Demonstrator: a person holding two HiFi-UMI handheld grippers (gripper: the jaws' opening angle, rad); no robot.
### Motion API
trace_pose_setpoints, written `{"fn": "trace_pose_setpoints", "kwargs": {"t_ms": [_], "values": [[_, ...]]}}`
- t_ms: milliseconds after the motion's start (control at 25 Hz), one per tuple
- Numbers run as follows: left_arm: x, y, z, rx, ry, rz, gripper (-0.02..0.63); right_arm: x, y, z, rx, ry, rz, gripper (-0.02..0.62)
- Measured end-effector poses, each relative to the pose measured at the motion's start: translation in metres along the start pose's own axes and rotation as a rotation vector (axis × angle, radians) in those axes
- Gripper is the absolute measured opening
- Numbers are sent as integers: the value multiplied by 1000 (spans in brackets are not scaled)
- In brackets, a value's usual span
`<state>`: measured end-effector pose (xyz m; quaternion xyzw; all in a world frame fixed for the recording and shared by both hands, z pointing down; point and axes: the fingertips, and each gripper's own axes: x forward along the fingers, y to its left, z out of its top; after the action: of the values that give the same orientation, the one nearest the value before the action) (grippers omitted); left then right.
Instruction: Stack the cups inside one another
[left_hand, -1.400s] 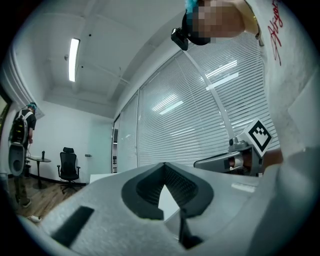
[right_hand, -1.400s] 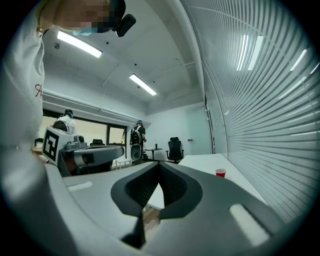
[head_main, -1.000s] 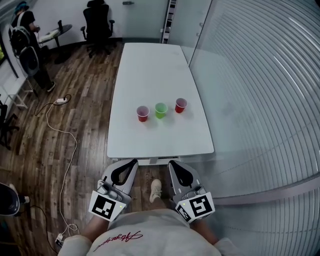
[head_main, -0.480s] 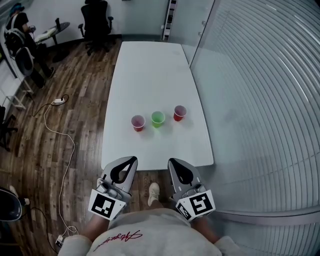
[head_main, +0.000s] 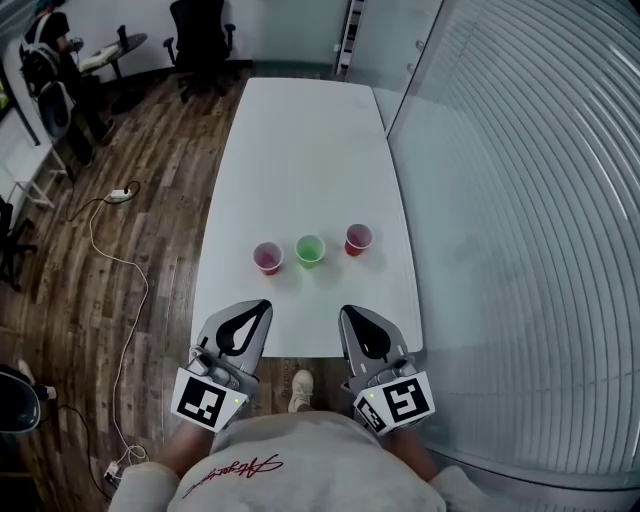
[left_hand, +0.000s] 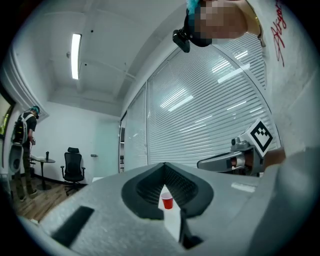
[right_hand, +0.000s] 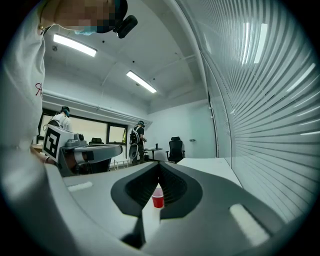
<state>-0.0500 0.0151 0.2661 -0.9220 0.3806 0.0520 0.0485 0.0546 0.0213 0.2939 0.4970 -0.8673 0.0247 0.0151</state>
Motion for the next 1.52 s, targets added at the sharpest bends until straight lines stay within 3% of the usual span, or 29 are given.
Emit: {"fn": "trace_pose_setpoints", "kwargs": {"t_ms": [760, 1200, 1520], "values": [[74, 34, -33, -5, 21, 86, -5, 49, -76, -18, 30, 22, 54, 2], [76, 46, -37, 12, 49, 97, -5, 65, -74, -21, 53, 27, 90, 2], [85, 65, -45, -3, 73, 77, -5, 83, -81, -18, 52, 20, 53, 2]]}}
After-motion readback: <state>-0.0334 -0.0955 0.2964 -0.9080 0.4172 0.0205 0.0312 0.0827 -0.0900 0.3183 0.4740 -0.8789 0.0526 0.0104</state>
